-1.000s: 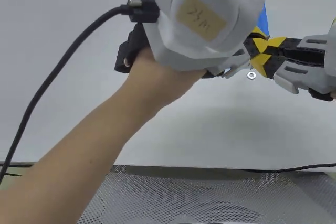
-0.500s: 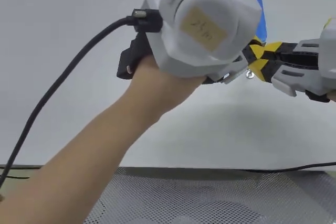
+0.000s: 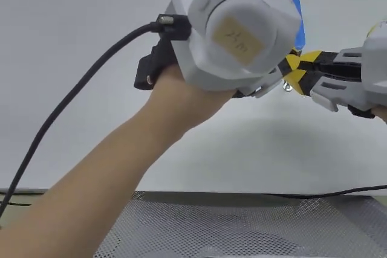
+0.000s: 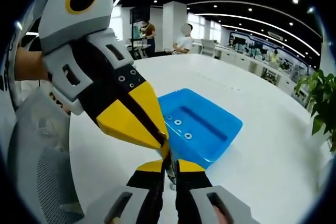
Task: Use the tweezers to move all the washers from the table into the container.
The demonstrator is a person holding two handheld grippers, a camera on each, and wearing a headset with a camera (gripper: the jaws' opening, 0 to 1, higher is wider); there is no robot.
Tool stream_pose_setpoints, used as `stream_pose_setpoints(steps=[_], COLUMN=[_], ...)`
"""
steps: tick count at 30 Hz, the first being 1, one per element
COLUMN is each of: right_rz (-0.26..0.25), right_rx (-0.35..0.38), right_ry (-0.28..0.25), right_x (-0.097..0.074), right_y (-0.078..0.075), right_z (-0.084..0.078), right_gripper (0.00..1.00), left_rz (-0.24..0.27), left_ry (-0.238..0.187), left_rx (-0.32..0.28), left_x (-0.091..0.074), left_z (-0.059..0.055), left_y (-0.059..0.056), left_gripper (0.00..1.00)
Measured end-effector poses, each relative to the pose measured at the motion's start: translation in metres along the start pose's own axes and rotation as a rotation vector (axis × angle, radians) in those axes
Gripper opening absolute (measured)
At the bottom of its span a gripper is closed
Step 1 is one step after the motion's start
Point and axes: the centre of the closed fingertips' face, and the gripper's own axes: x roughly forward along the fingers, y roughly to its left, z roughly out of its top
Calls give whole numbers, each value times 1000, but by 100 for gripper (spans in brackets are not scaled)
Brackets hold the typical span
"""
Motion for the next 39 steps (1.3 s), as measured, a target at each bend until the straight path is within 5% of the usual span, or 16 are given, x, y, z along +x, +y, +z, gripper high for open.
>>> stream_pose_setpoints(steps=[6,30,33,39], right_rz=[2,12,1,-19], right_rx=[1,-62,-83,-99], right_ry=[-5,-157,-164,-164], right_x=[-1,-23,-21,-11], right_y=[0,-7,-11,-21], right_z=[6,81,87,89], right_gripper=[3,3,3,3], left_rz=[3,119,135,144], left_ry=[0,-61,-64,-73], left_rx=[16,127,131,79], left_x=[1,-40,-40,-27], left_z=[0,51,52,37], left_y=[2,25,31,37], left_gripper=[0,0,0,0])
